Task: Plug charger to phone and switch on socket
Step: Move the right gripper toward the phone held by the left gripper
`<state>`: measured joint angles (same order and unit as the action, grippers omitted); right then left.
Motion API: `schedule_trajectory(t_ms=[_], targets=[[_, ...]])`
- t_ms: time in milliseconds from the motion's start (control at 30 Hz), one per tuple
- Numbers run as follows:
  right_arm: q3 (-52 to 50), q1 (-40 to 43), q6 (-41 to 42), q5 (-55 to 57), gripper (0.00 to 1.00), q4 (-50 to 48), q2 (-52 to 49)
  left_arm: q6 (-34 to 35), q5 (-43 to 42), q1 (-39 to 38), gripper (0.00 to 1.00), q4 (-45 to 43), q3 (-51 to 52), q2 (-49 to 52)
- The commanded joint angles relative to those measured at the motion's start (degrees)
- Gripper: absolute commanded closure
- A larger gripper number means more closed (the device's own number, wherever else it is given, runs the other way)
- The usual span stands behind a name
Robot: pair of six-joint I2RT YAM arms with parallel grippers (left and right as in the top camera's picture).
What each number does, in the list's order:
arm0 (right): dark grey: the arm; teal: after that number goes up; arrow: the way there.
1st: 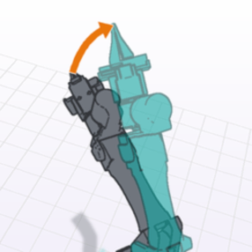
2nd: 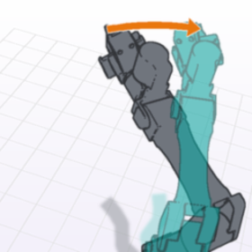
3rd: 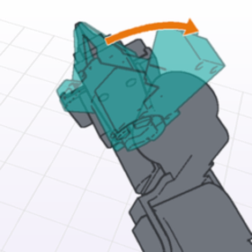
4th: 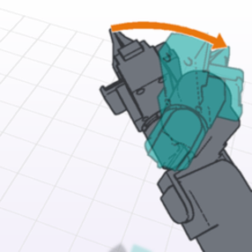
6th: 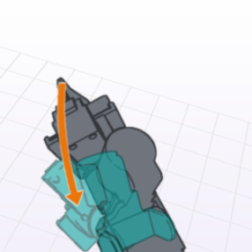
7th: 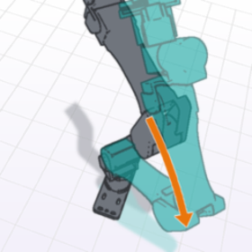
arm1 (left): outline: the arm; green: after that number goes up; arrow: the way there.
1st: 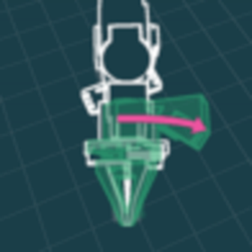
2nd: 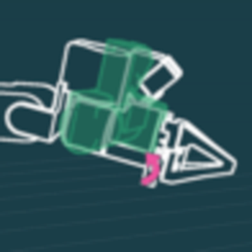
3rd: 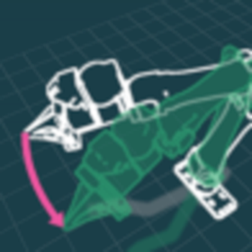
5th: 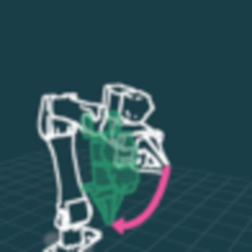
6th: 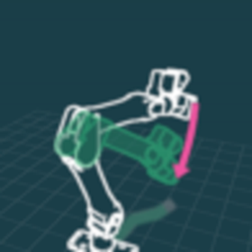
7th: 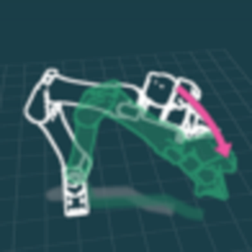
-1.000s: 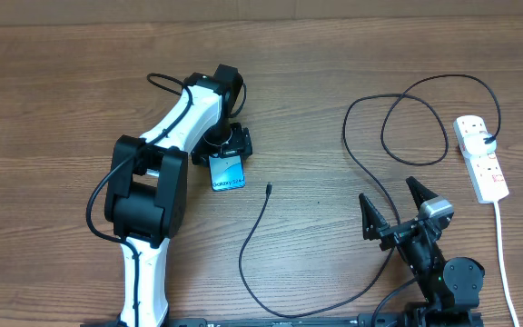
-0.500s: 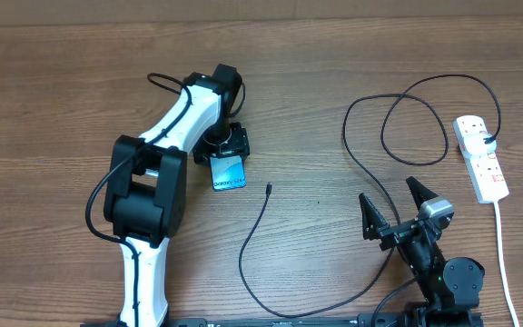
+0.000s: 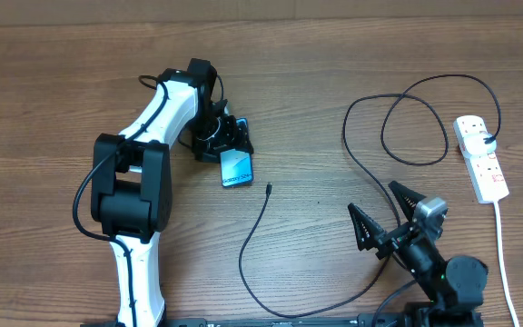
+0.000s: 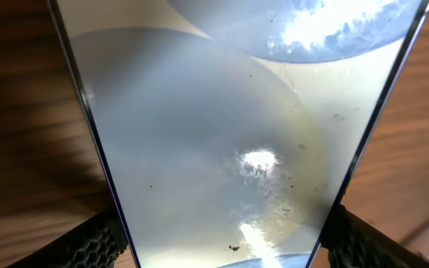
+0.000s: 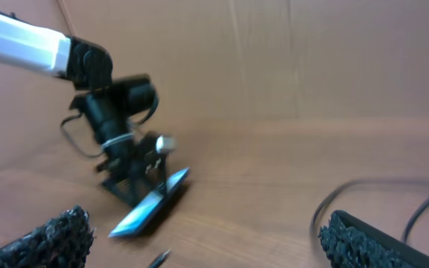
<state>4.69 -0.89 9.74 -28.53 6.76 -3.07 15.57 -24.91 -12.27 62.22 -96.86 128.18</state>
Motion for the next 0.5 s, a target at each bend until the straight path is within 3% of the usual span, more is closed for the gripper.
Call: schedule_trajectory(t_ms=[0, 133, 300, 467], targets=[[13.8, -0.5, 3.3, -1.6, 0.00, 5.0, -7.1, -4.3, -6.9, -0.3, 0.23, -0.5, 0.5, 2.0], [31.3, -0.5, 3.3, -1.6, 0.00, 16.1, -21.3, -4.3, -8.0, -0.3, 0.22, -0.7, 0.5, 2.0], [53.4, -0.5, 0.9, -2.0, 0.00, 36.7, -42.1, -4.4, -9.3, -0.3, 0.21, -1.6, 0.5, 2.0], [63.8, -0.6, 1.0, -11.2, 0.00, 40.8, -58.3, -4.2, -9.3, -0.3, 0.21, -3.0, 0.5, 2.0]])
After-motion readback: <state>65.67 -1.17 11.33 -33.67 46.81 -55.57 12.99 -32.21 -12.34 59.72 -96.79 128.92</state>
